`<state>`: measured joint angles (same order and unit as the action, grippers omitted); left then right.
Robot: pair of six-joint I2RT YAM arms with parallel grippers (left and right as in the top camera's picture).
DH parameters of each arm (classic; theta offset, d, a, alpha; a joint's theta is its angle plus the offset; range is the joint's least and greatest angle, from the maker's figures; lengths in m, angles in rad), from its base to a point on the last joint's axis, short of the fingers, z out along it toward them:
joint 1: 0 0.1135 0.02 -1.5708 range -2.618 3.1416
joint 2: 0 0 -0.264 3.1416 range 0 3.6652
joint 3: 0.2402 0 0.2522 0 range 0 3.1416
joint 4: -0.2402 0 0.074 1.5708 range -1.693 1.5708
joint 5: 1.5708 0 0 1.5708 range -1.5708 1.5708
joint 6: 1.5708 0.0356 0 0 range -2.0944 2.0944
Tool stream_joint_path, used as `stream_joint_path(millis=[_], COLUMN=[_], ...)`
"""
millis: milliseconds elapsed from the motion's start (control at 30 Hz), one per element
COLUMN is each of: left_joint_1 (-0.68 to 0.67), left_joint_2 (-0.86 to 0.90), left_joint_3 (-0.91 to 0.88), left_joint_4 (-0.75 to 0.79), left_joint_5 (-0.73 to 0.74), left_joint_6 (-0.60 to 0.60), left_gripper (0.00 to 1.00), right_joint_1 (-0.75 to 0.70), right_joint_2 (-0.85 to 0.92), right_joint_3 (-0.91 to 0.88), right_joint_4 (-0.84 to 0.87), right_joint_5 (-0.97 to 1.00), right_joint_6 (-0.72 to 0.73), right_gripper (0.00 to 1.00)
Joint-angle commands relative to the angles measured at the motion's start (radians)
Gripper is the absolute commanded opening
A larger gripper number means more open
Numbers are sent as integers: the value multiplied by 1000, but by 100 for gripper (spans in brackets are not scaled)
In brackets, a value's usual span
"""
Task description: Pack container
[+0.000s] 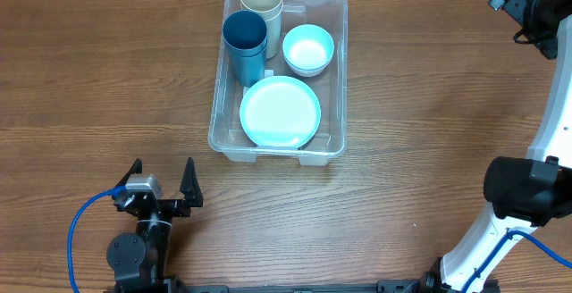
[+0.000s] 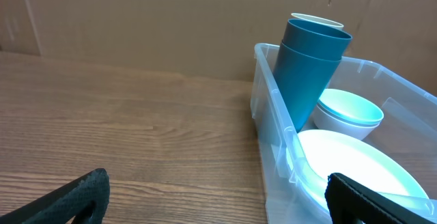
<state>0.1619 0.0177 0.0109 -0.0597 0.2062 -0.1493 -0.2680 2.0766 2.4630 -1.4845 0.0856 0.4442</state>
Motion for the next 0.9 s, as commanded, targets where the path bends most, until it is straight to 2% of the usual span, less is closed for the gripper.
stream_joint_path(millis=[0, 400, 467, 567, 733, 867], left_joint_1=[8, 8, 8, 8, 8, 8], left_joint_2=[-13, -13, -13, -13, -13, -13], left_joint_3=[-6, -6, -6, -6, -6, -6], left_joint_4=[4, 4, 4, 4, 4, 4], left_joint_5=[3, 3, 3, 3, 3, 3], left_joint_6=[23, 23, 23, 23, 23, 23], left_gripper=[100, 100, 100, 100, 100, 100], right_joint_1=[0, 0, 0, 10, 89, 171], right_joint_2=[-23, -22, -21, -26, -153, -304], right_joint_3=[18, 18, 18, 17, 13, -51], right_joint_4=[5, 5, 3, -49, -42, 72], right_joint_5=[10, 13, 101, 111, 196, 199], right_joint_6=[3, 0, -33, -33, -34, -34], right_gripper=[100, 100, 100, 100, 100, 100])
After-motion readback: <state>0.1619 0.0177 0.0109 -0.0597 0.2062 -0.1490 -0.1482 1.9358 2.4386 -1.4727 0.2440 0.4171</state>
